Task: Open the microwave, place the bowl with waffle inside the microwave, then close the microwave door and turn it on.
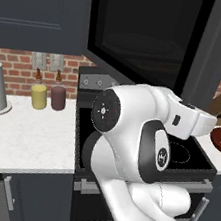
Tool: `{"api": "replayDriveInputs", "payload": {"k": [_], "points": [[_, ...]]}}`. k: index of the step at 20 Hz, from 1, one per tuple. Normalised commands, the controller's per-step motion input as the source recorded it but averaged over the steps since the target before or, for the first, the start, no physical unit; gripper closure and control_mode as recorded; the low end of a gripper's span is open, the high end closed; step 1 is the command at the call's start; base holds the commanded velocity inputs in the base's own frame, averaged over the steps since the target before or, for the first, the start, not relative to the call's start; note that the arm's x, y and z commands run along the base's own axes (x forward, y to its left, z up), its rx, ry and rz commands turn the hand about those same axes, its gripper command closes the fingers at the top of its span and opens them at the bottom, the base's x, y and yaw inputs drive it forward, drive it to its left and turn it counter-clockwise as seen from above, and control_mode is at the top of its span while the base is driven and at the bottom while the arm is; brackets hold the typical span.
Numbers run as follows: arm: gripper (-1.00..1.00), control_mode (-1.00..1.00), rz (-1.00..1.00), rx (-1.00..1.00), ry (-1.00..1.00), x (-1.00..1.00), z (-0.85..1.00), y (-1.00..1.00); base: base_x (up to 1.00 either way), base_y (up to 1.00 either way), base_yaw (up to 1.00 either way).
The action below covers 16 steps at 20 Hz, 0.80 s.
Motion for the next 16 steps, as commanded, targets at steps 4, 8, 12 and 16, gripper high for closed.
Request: {"api": "replayDriveInputs", "payload": {"k": [4,8,12,16], "points": [[-1.0,-1.0,0.0,-0.04,-0.17,-0.31,-0.01,0.2,0.0,0.0,0.0],[-1.0,-1.0,0.0,-0.04,-0.16,-0.34,-0.04,0.31,0.0,0.0,0.0],[-1.0,-1.0,0.0,0.0,-0.02,-0.4,0.0,0.11,0.0,0.0,0.0],[-1.0,-1.0,0.0,0.0,0.0,-0.49,0.01,0.03,0.0,0.0,0.0]]}}
